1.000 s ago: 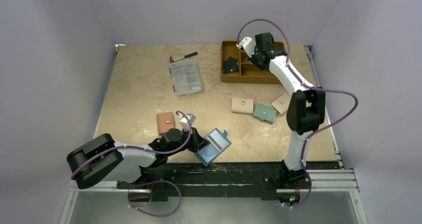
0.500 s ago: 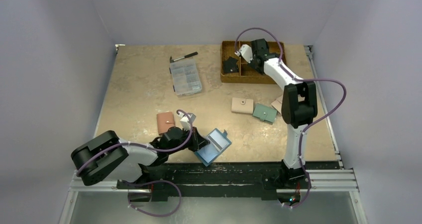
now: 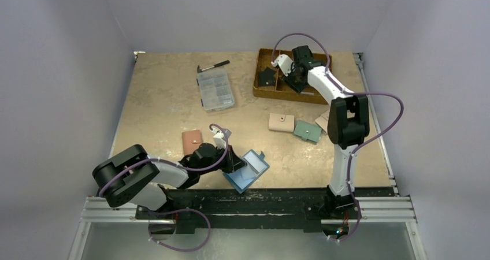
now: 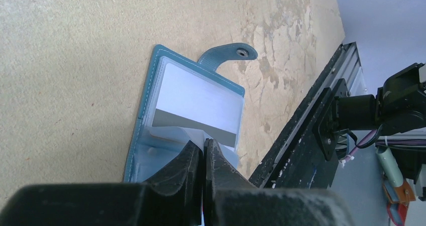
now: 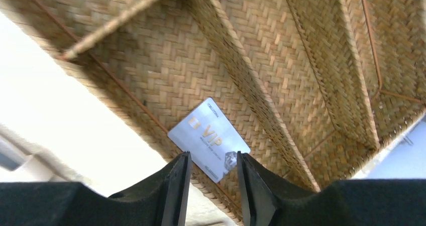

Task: Take the credit cards out of the card holder
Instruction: Place the credit card in the storage box.

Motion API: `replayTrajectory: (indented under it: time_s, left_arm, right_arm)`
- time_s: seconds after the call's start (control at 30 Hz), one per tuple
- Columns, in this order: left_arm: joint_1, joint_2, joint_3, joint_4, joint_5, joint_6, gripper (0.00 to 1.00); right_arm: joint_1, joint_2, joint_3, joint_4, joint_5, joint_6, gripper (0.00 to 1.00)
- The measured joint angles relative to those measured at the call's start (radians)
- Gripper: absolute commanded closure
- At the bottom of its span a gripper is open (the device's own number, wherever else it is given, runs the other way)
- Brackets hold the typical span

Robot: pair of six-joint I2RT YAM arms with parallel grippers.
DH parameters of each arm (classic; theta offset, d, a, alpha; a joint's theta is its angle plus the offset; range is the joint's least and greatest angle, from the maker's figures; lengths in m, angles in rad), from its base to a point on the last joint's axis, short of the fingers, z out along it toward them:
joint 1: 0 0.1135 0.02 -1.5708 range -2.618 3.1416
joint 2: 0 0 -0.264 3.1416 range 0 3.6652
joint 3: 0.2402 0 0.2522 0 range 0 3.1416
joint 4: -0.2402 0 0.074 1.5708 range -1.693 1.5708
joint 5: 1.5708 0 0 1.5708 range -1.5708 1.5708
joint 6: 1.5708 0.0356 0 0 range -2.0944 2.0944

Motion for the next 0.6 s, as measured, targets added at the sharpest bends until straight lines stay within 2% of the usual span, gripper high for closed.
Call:
replayTrajectory:
  time_s: [0.13,0.33,0.6]
  left_arm:
    - [0.005,0.016,0.005,0.011,0.027,-0.006,1.0]
    - [0.013,0.048,0.032,0.021,0.082,-0.006,1.0]
    - [0.018,0.1,0.148,-0.04,0.152,0.004,1.0]
  right_arm:
    - [0.0,-0.063,-0.013,-0.037,-0.103,0.039,0.53]
    - [0.0,-0.268,-0.105,-0.078,-0.301,0.063,0.5]
    - [0.0,-0.587,-0.394,-0.14,-0.721,-0.006,0.49]
